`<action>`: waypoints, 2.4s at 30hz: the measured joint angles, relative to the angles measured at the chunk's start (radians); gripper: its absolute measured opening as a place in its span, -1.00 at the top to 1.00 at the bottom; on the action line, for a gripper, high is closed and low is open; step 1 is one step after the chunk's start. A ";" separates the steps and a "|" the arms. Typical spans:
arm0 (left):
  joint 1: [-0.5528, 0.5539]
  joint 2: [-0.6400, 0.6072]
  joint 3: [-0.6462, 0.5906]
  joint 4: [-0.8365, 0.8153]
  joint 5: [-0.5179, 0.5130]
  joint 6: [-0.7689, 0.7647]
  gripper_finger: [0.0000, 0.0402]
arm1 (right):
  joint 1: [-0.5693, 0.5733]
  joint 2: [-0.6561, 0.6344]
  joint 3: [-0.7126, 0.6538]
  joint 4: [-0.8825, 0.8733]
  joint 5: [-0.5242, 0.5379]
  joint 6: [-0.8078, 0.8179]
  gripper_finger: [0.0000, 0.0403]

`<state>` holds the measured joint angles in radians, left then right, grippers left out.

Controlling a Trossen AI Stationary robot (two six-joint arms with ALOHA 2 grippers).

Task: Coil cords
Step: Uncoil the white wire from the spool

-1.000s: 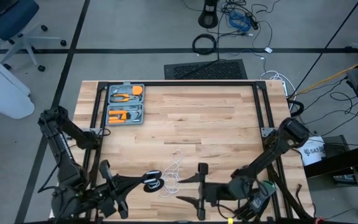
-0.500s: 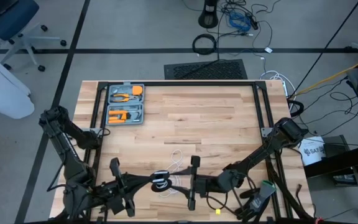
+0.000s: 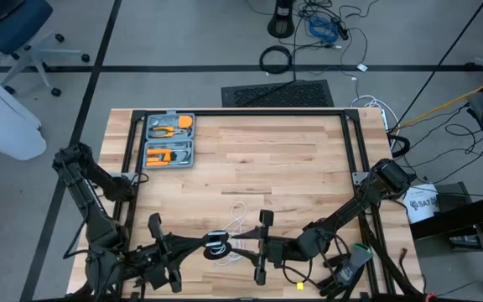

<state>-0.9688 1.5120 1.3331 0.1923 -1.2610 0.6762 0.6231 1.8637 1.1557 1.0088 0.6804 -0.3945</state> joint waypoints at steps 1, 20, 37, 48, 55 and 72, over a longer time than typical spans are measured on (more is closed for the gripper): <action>0.000 0.000 0.000 0.000 0.000 -0.001 0.99 | 0.000 0.000 0.000 0.000 0.000 0.005 0.43; 0.000 0.000 0.000 -0.236 -0.002 0.006 0.99 | 0.071 -0.006 0.000 0.039 0.195 -0.104 1.00; 0.061 0.027 0.000 -0.265 -0.149 -0.014 0.99 | 0.078 -0.025 0.059 -0.020 -0.058 -0.035 1.00; 0.118 0.031 0.000 -0.158 -0.161 -0.016 0.99 | 0.007 -0.024 0.085 -0.214 -0.105 0.145 1.00; 0.096 0.031 0.000 -0.058 -0.160 0.013 0.99 | -0.011 -0.024 0.085 -0.285 -0.100 0.194 1.00; -0.003 0.030 0.015 0.055 -0.149 0.094 0.99 | -0.050 -0.024 0.085 -0.525 -0.022 0.323 1.00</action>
<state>-0.9720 1.5417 1.3483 0.2470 -1.4101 0.7706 0.5735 1.8400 1.2404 0.4841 0.6583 -0.0712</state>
